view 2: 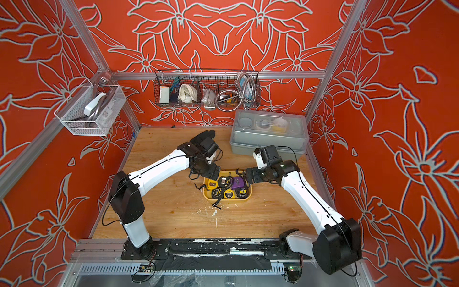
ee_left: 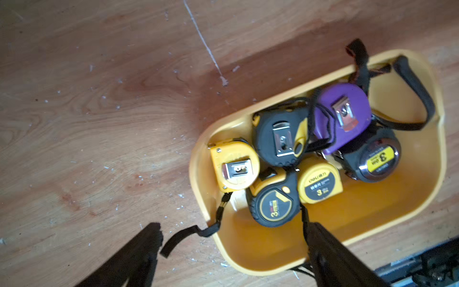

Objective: Take the tape measure out of the storage box
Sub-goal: Pick up the tape measure from the storage box.

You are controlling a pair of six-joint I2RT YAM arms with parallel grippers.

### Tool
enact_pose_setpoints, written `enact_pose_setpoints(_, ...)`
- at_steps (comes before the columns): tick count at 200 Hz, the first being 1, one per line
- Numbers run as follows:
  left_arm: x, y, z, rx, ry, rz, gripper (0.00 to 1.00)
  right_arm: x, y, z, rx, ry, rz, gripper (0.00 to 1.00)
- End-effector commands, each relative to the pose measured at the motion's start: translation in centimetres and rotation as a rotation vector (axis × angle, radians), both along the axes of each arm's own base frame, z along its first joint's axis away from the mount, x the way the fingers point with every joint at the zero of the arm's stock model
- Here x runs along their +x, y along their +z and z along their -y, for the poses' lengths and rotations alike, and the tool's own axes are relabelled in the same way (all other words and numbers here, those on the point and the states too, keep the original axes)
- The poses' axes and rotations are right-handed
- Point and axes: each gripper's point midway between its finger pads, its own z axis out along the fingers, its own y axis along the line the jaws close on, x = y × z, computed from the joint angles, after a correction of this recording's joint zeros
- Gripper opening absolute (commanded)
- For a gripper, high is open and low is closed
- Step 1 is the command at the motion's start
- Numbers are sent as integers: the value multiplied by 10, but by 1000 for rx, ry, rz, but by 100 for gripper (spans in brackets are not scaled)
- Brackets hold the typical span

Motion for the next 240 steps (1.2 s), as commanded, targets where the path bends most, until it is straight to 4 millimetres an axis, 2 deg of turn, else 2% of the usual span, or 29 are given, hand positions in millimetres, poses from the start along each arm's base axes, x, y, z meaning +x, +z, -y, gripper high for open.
enact_pose_setpoints(1,-12,-13,9,23,-56,-63,93,-4,9,2,34,12,-10,97)
enact_pose_setpoints(43,-6,-37,38,-8,-123,-100,93,-11,-2,7,32,-2,-48,97)
enact_pose_setpoints(69,0,-57,48,0,-147,-131,93,-16,-8,8,38,-9,-59,97)
enact_pose_setpoints(97,7,-67,60,-25,-166,-134,92,-18,-8,11,31,-15,-57,97)
enact_pose_setpoints(154,22,-88,70,1,-180,-134,82,-18,-6,15,20,-22,-48,97)
enact_pose_setpoints(163,25,-89,68,12,-169,-122,81,-17,-5,16,19,-26,-45,97)
enact_pose_setpoints(204,32,-65,62,-20,-125,-17,80,-19,-7,17,24,-27,-47,97)
enact_pose_setpoints(240,33,-56,55,-16,-89,13,77,-20,-8,17,29,-28,-50,97)
